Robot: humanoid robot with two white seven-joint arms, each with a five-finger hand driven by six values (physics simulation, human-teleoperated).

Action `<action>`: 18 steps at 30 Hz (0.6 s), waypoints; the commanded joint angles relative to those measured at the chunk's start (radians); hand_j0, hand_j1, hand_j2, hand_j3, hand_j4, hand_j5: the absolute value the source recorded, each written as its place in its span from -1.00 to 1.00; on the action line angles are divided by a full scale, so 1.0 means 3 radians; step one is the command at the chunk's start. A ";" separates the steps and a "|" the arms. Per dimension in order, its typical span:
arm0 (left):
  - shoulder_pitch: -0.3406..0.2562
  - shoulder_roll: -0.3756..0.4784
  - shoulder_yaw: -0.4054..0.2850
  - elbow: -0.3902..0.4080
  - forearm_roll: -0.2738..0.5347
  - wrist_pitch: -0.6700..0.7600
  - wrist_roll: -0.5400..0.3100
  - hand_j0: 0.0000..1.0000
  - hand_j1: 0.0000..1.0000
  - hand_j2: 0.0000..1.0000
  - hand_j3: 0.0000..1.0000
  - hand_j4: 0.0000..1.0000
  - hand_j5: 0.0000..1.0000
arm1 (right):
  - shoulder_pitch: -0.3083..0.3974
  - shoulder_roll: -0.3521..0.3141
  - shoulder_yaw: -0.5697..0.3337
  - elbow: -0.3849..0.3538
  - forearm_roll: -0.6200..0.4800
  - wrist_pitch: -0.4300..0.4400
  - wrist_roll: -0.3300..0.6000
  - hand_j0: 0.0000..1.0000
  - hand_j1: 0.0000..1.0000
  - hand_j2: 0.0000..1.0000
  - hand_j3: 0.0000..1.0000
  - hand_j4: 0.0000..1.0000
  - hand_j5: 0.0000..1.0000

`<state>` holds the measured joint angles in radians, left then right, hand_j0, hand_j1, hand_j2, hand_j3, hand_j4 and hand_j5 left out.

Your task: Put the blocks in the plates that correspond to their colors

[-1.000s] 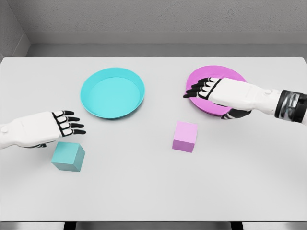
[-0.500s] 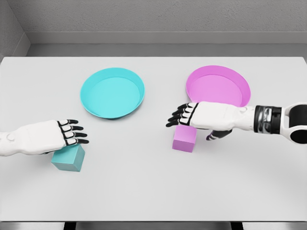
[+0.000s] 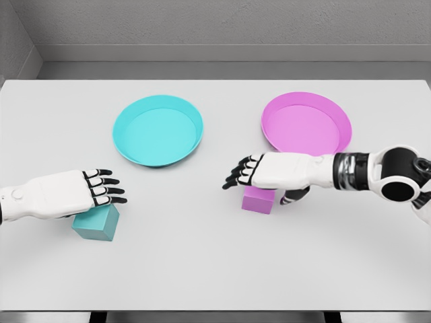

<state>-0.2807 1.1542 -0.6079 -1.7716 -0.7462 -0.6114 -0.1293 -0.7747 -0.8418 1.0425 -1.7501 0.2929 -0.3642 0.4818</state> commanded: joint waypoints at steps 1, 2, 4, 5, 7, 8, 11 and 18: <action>0.0000 0.0008 0.0001 -0.0001 0.0018 0.0002 0.0001 1.00 1.00 1.00 1.00 1.00 1.00 | 0.0000 0.0004 0.0028 0.0015 -0.0005 0.0058 0.0010 1.00 1.00 1.00 1.00 1.00 1.00; 0.0005 0.0003 0.0001 -0.0001 0.0018 0.0002 -0.0004 1.00 1.00 1.00 1.00 1.00 1.00 | 0.0000 -0.0001 0.0028 0.0040 -0.0005 0.0058 0.0010 1.00 1.00 1.00 1.00 1.00 1.00; 0.0005 0.0003 0.0001 -0.0001 0.0018 0.0002 0.0001 1.00 1.00 1.00 1.00 1.00 1.00 | 0.0000 -0.0001 0.0038 0.0071 -0.0005 0.0058 0.0010 1.00 1.00 1.00 1.00 1.00 1.00; 0.0005 -0.0002 0.0001 -0.0006 0.0018 0.0002 0.0001 1.00 1.00 1.00 1.00 1.00 1.00 | 0.0000 -0.0001 0.0053 0.0071 -0.0005 0.0058 0.0010 1.00 1.00 1.00 1.00 1.00 1.00; 0.0000 -0.0053 0.0001 -0.0006 0.0023 0.0002 0.0001 1.00 1.00 1.00 1.00 1.00 1.00 | 0.0000 0.0004 0.0089 0.0097 -0.0005 0.0058 0.0005 1.00 1.00 1.00 1.00 1.00 1.00; 0.0005 -0.0058 0.0001 -0.0011 0.0023 0.0002 0.0001 1.00 1.00 1.00 1.00 1.00 1.00 | 0.0000 0.0004 0.0110 0.0127 -0.0005 0.0063 0.0005 1.00 1.00 1.00 1.00 1.00 1.00; 0.0046 -0.0084 -0.0004 -0.0011 0.0023 0.0002 0.0001 1.00 1.00 1.00 1.00 1.00 1.00 | 0.0000 0.0004 0.0110 0.0138 -0.0005 0.0058 0.0010 0.85 0.85 0.85 0.85 0.85 0.85; 0.0082 -0.0084 -0.0004 -0.0016 0.0023 0.0002 -0.0080 1.00 1.00 1.00 1.00 1.00 1.00 | 0.0000 -0.0001 0.0135 0.0127 -0.0005 0.0053 0.0005 0.04 0.04 0.04 0.04 0.04 0.04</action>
<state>-0.2546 1.1268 -0.6091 -1.7760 -0.7447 -0.6114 -0.1487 -0.7747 -0.8407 1.0797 -1.7114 0.2890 -0.3466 0.4812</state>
